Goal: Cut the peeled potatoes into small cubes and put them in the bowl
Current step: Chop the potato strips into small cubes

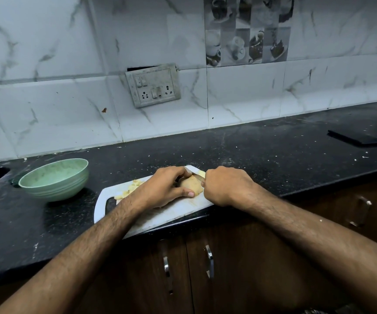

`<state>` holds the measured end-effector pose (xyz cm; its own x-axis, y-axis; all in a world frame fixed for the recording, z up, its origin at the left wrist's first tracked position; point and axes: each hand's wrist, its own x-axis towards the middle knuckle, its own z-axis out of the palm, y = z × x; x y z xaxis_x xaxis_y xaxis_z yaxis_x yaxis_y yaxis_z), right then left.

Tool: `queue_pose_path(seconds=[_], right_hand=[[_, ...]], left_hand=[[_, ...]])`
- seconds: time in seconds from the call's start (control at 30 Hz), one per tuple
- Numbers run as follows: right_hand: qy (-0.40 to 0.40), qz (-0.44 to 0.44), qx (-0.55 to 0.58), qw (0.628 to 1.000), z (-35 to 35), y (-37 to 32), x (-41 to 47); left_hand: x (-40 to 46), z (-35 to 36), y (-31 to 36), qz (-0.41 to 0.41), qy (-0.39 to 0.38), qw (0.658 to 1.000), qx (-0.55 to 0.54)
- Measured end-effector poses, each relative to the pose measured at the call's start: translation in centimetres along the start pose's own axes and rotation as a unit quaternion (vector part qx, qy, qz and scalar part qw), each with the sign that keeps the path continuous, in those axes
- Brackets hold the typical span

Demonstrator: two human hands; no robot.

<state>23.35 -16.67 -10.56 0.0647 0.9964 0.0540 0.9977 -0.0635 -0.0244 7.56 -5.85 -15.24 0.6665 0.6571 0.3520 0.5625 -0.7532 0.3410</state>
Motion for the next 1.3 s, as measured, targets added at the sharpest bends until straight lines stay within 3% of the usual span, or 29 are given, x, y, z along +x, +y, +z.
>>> queue_pose_path(seconds=[0.4,0.87,1.3], right_hand=[[-0.070,-0.007,0.005,0.998,0.5,0.1,0.8],[-0.065,0.001,-0.026,0.998,-0.1,1.7,-6.2],[-0.022,0.038,0.050,0.998,-1.1,2.0,-2.1]], left_hand=[[0.5,0.5,0.0,-0.046,0.000,0.999,0.017],[0.3,-0.2,0.5,-0.059,-0.019,0.998,0.031],[-1.1,0.3,-0.5,-0.059,0.014,0.998,-0.009]])
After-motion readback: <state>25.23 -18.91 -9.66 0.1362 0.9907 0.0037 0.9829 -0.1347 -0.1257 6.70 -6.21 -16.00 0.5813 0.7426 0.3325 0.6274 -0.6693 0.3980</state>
